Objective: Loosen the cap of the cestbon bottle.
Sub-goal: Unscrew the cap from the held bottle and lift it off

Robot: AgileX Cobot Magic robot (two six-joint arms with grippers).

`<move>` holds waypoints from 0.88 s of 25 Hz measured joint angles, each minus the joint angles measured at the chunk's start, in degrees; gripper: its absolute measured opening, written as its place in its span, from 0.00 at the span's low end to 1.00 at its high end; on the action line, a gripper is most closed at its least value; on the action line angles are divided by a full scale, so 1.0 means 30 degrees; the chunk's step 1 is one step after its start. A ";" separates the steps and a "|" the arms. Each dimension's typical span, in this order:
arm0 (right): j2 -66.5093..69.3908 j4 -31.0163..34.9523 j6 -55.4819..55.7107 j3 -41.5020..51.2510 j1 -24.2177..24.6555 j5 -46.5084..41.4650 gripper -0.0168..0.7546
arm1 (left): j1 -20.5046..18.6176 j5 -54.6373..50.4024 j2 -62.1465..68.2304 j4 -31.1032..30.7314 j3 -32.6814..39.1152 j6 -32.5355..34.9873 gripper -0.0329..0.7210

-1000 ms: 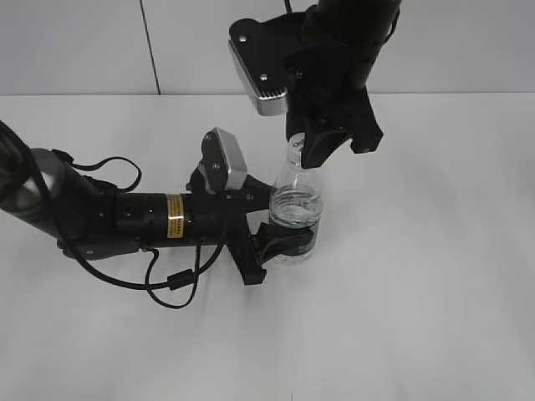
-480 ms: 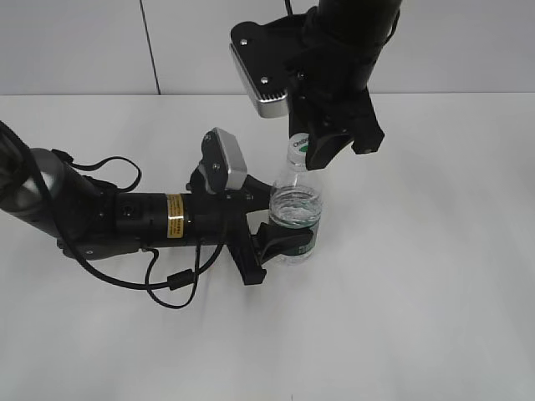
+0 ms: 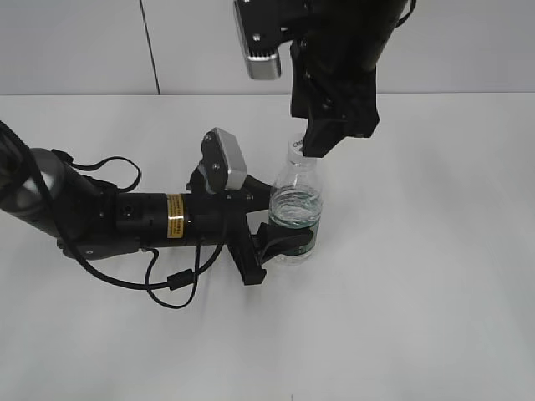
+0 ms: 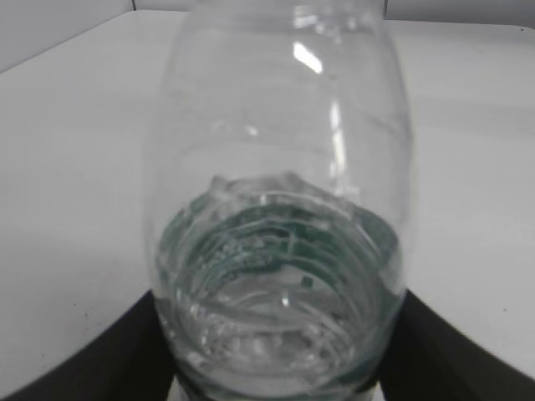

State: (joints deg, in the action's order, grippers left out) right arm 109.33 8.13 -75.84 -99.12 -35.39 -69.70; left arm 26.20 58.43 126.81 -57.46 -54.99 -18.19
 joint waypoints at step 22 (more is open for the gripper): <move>-0.0107 0.0257 2.6534 -0.0231 0.0000 -0.0056 0.61 | 0.0000 0.0015 0.0000 0.0000 0.0000 0.0023 0.59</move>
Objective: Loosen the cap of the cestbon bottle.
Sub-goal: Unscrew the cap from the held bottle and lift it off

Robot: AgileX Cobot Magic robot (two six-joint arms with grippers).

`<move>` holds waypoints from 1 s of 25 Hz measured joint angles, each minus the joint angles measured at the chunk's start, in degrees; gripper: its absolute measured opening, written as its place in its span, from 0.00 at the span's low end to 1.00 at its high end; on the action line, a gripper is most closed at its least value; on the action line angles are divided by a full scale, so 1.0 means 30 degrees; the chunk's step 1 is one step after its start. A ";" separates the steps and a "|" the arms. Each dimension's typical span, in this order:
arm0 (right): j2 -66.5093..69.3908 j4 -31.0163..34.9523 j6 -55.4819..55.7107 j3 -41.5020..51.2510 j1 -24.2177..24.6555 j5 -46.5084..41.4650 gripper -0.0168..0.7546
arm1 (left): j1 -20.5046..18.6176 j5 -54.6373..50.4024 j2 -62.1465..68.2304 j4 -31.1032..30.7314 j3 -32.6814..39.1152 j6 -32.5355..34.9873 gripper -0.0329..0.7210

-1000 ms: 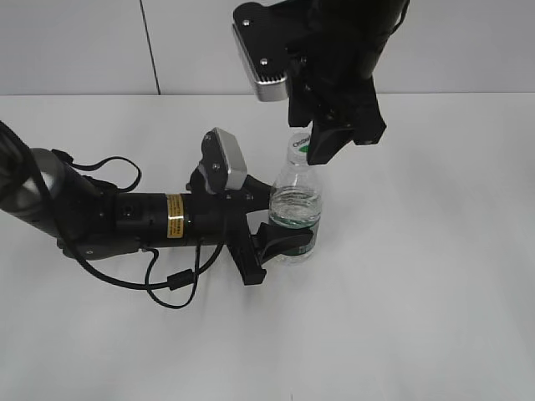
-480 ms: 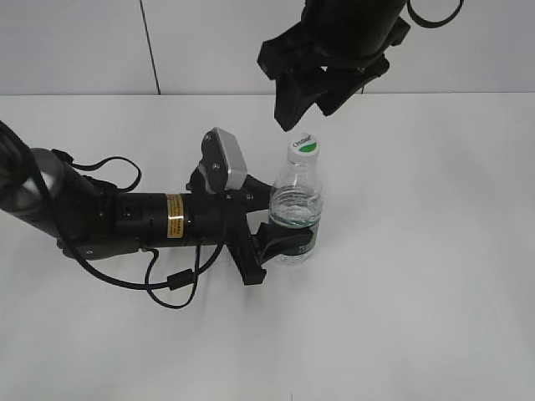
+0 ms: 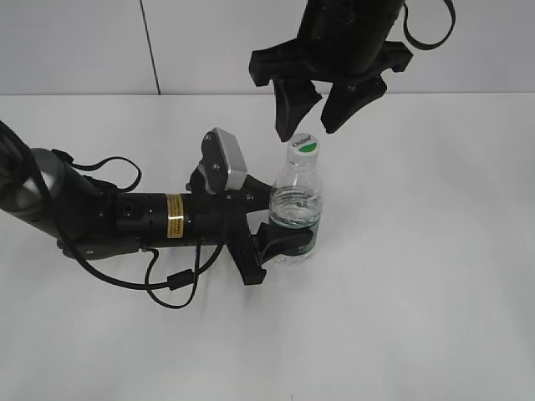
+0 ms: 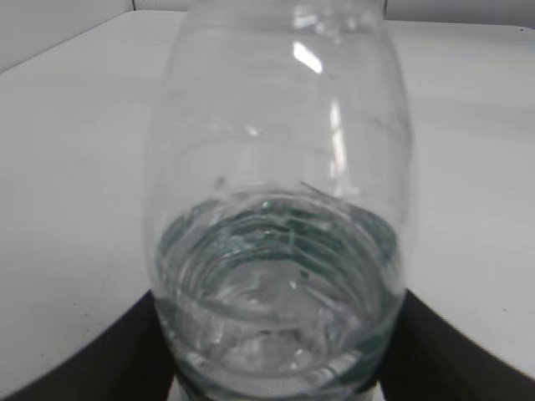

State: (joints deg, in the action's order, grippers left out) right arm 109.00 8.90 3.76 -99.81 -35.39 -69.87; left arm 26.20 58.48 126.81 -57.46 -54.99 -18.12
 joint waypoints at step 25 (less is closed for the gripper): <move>0.1145 0.0191 0.0484 0.0000 0.0000 -0.0020 0.58 | 0.0000 0.0000 0.0000 0.0000 0.0000 0.0000 0.59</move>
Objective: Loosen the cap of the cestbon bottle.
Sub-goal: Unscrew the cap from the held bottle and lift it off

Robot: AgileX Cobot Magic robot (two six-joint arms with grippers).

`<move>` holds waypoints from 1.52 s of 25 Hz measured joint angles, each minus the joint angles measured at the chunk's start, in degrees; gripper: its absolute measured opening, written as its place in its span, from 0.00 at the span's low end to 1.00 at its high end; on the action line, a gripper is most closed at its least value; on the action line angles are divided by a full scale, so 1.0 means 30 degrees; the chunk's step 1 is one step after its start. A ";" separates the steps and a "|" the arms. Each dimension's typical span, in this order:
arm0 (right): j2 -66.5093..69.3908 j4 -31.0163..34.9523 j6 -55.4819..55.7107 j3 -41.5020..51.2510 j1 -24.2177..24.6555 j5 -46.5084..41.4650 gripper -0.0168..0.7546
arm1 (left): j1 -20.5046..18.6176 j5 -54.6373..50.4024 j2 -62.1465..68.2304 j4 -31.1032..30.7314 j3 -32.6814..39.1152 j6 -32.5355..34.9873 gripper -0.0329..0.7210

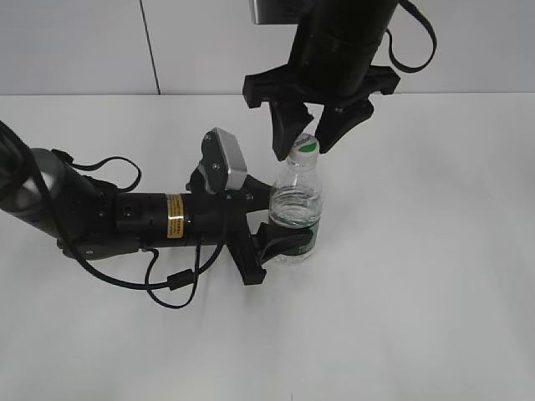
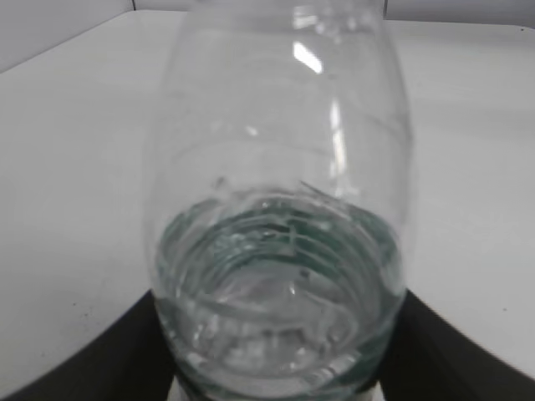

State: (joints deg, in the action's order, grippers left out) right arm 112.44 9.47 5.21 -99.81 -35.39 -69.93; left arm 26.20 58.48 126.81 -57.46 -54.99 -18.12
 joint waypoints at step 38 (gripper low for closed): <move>-0.0041 -0.0635 -2.7291 -0.0121 0.0000 -0.0061 0.41 | 0.0000 -0.0019 0.0000 -0.0096 -0.0007 -0.0079 0.59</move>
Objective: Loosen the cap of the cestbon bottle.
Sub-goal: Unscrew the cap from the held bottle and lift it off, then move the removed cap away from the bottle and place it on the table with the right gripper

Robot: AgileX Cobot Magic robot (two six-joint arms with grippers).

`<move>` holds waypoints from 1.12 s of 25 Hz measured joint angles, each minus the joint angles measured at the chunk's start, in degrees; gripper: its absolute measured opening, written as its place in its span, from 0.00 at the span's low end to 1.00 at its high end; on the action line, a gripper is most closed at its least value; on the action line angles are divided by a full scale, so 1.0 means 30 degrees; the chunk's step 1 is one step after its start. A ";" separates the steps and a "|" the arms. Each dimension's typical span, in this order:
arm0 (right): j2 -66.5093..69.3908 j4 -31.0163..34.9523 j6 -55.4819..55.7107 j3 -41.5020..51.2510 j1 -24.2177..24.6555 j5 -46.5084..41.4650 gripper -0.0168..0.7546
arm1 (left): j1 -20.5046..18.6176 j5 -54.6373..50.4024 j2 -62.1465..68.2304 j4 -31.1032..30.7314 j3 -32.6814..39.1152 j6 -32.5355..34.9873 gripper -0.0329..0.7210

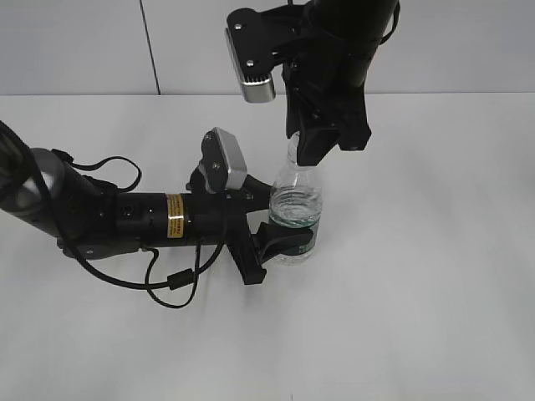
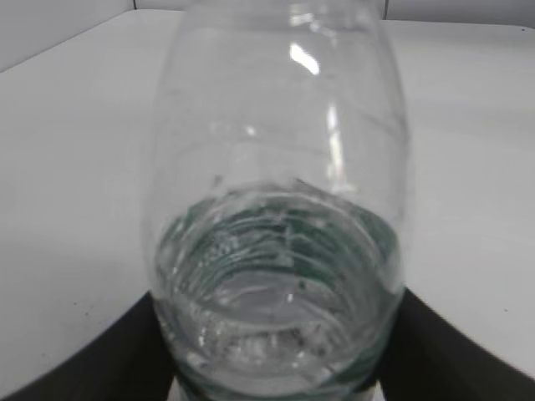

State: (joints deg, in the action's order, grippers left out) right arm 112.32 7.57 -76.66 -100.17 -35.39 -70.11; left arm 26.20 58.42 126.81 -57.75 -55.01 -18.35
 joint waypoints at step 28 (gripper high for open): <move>-0.2232 0.0327 0.9669 0.1751 0.2519 0.0043 0.40 | -0.0038 0.0058 0.0000 -0.0252 0.0000 0.0074 0.59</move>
State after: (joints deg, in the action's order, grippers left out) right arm 105.62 8.55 -47.65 -94.92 -27.83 -69.98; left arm 26.09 58.60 126.81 -58.50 -55.01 -18.13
